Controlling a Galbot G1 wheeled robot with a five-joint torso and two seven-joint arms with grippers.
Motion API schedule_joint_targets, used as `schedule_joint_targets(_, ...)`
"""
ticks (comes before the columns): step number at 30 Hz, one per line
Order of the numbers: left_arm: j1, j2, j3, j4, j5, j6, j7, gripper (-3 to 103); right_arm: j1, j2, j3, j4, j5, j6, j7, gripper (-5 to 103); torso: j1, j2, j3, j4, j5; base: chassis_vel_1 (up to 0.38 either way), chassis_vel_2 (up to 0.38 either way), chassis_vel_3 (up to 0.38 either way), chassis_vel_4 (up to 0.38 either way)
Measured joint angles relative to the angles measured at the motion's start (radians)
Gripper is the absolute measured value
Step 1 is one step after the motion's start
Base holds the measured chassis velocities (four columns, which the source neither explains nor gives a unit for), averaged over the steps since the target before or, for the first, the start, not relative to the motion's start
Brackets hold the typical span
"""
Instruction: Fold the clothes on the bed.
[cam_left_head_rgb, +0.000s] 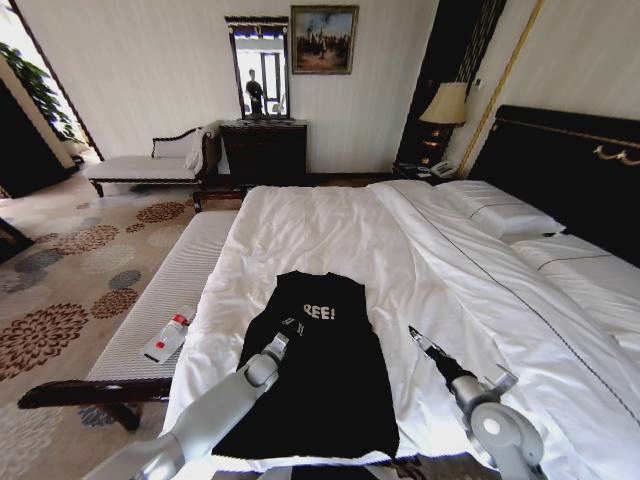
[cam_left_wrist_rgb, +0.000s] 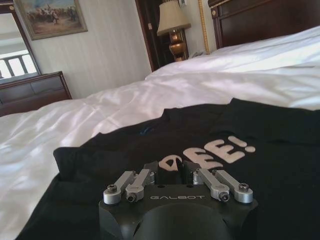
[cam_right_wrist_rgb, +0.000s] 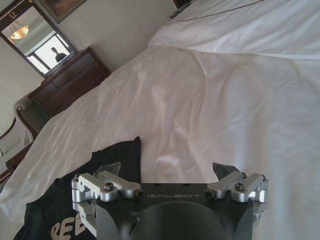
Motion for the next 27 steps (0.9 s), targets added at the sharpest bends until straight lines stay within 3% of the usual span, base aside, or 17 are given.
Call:
schedule_joint_targets(4, 0.020, 0.022, -0.027, -0.058, -0.011, 0.000, -0.003, 47, 0.004, 0.003, -0.007, -0.001, -0.003, 0.000, 0.000, 100, 0.000, 0.000, 0.000, 0.0001, -0.0001, 0.000, 0.000, 0.000, 0.000)
schedule_joint_targets(5, 0.025, 0.027, -0.040, -0.071, -0.020, 0.001, -0.008, 47, 0.004, 0.003, -0.009, -0.001, -0.004, 0.000, 0.000, 100, 0.000, 0.000, 0.000, 0.0001, 0.0000, 0.000, 0.000, 0.000, 0.000)
schedule_joint_targets(6, 0.033, 0.030, -0.073, -0.087, -0.051, 0.006, -0.018, 58, 0.005, 0.005, -0.012, -0.001, -0.006, 0.000, 0.000, 100, 0.000, 0.000, 0.000, 0.0002, -0.0001, 0.000, 0.000, 0.000, 0.000)
schedule_joint_targets(8, 0.035, 0.030, -0.102, -0.094, -0.086, 0.015, -0.028, 58, 0.005, 0.006, -0.014, -0.002, -0.007, 0.000, 0.000, 100, 0.000, 0.000, 0.000, 0.0001, -0.0002, 0.000, 0.000, 0.000, 0.000)
schedule_joint_targets(9, 0.035, 0.030, -0.117, -0.096, -0.107, 0.020, -0.033, 64, 0.004, 0.006, -0.014, -0.002, -0.008, 0.000, 0.000, 100, 0.000, 0.000, 0.000, 0.0001, -0.0001, 0.000, 0.000, 0.000, 0.000)
schedule_joint_targets(12, 0.002, 0.019, -0.229, -0.068, -0.269, 0.065, -0.060, 80, -0.003, 0.008, -0.016, -0.001, -0.012, 0.000, -0.001, 100, 0.000, 0.000, 0.000, 0.0002, 0.0001, 0.000, 0.000, 0.000, 0.000)
schedule_joint_targets(13, 0.002, 0.019, -0.229, -0.068, -0.269, 0.065, -0.060, 80, -0.003, 0.008, -0.016, -0.001, -0.012, 0.000, -0.001, 100, 0.000, 0.000, 0.000, 0.0002, 0.0001, 0.000, 0.000, 0.000, 0.000)
schedule_joint_targets(17, -0.067, 0.006, -0.294, 0.017, -0.446, 0.110, -0.059, 96, -0.011, 0.003, -0.006, 0.004, -0.011, 0.000, -0.002, 100, 0.000, 0.000, 0.000, 0.0001, 0.0000, 0.000, 0.000, 0.000, 0.000)
schedule_joint_targets(20, -0.088, 0.002, -0.304, 0.046, -0.486, 0.119, -0.046, 98, -0.013, 0.003, -0.003, 0.007, -0.010, 0.001, -0.002, 100, 0.000, 0.000, 0.000, 0.0001, 0.0001, 0.000, 0.000, 0.000, 0.000)
schedule_joint_targets(22, -0.121, -0.007, -0.315, 0.108, -0.548, 0.133, -0.001, 100, -0.022, 0.003, 0.002, 0.016, -0.010, 0.001, -0.002, 100, 0.000, 0.000, 0.000, 0.0000, 0.0001, 0.000, 0.000, 0.000, 0.000)
schedule_joint_targets(27, -0.168, -0.034, -0.314, 0.209, -0.596, 0.137, 0.078, 100, -0.037, 0.000, 0.013, 0.030, -0.010, 0.001, -0.001, 100, 0.000, 0.000, 0.000, 0.0002, 0.0000, 0.000, 0.000, 0.000, 0.000)
